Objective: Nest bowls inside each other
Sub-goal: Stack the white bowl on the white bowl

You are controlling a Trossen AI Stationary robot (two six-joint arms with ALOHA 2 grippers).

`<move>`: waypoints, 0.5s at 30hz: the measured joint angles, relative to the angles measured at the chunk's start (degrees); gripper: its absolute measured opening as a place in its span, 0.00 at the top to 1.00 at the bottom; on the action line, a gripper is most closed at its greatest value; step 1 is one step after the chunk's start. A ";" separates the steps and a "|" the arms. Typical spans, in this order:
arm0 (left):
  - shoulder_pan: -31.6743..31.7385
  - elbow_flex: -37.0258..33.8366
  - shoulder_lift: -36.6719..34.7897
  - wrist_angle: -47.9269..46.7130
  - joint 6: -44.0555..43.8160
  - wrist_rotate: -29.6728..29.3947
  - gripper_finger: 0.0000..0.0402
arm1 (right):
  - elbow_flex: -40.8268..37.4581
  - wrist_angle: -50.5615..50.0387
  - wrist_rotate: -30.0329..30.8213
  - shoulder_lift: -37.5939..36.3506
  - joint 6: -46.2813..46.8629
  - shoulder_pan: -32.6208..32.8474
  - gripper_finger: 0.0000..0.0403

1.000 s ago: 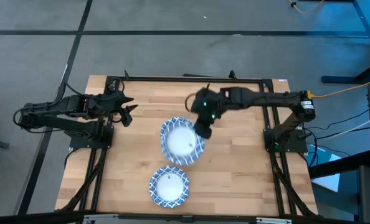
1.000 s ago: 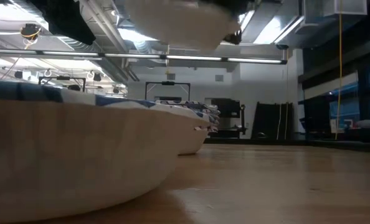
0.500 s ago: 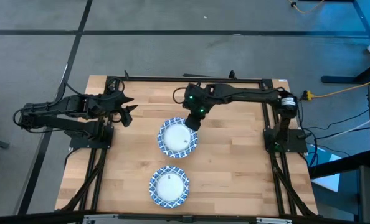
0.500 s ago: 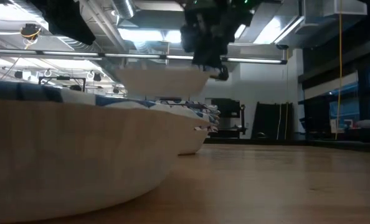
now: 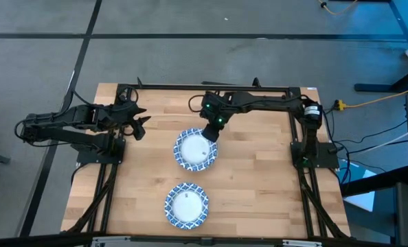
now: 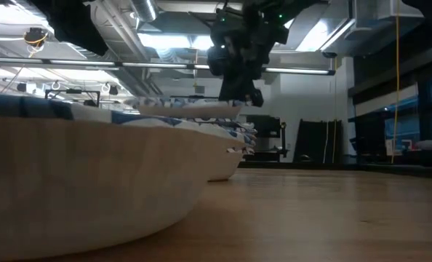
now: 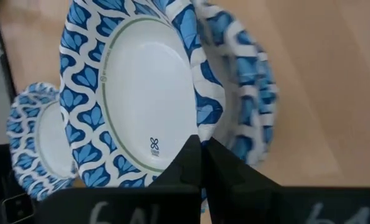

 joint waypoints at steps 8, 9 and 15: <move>0.00 0.00 0.00 0.02 0.00 0.00 0.60 | 0.00 -1.06 0.91 0.02 -0.15 -0.62 0.98; -0.02 0.00 0.00 0.02 0.00 0.00 0.60 | 0.00 -1.60 0.93 0.02 -0.15 -0.62 0.97; -0.01 0.00 -0.01 0.07 0.17 0.00 0.60 | 0.00 -1.96 1.37 0.04 -2.85 -0.62 0.88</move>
